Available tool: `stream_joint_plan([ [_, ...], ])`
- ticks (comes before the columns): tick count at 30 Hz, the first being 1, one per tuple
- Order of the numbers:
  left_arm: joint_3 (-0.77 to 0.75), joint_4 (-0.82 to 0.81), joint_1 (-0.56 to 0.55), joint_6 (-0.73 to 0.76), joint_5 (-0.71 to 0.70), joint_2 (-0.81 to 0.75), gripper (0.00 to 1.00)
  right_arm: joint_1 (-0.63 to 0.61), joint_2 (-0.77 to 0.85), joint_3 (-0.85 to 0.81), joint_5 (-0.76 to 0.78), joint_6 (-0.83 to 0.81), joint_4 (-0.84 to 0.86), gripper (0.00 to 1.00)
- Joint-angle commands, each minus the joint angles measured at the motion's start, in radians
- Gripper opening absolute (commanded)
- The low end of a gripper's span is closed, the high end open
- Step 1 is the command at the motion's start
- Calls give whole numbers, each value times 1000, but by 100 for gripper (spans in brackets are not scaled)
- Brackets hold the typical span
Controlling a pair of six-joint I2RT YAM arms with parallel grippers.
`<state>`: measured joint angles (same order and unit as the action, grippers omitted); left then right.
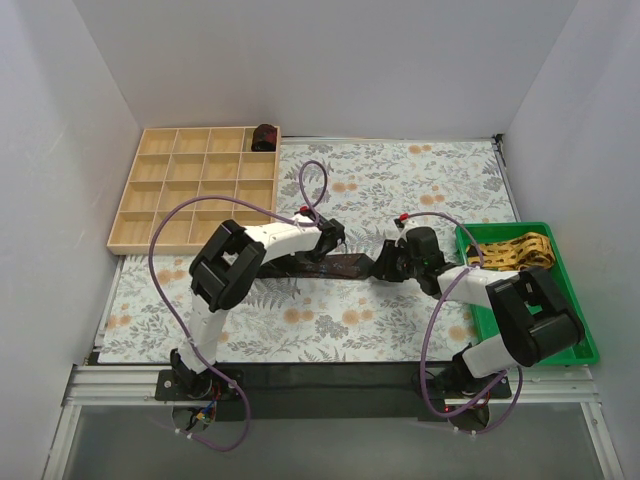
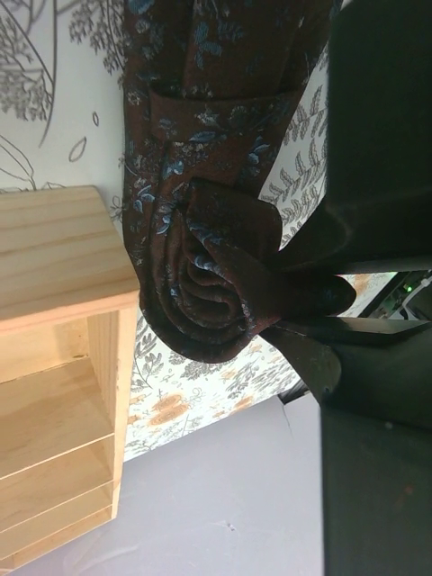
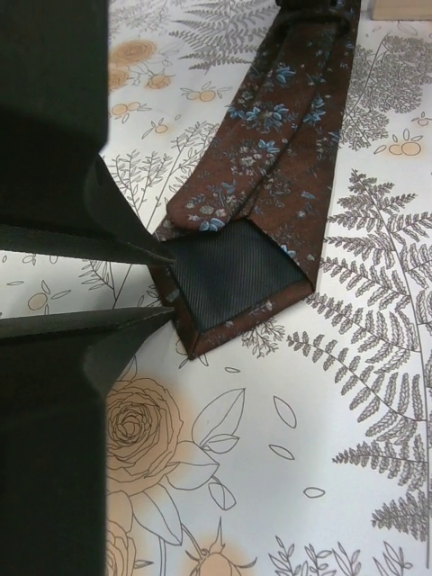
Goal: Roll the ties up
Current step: Roll the tie
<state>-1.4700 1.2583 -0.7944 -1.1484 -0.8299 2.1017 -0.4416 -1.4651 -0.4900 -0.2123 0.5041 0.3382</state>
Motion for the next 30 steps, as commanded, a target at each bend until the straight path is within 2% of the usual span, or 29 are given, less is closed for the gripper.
stream_joint_plan([
  [1, -32, -71, -17, -17, 43, 18, 0, 12, 8, 24, -50, 22, 51, 28],
  [12, -112, -36, -68, -13, 16, 75, 0, 15, -64, 30, -88, 40, 73, 13],
  [25, -131, 12, -62, -30, -29, 57, 0, 73, 84, 36, -116, 30, 74, 15],
  [30, -122, -2, -54, -24, -34, 35, 0, 76, 46, -24, -192, 13, 94, 16],
])
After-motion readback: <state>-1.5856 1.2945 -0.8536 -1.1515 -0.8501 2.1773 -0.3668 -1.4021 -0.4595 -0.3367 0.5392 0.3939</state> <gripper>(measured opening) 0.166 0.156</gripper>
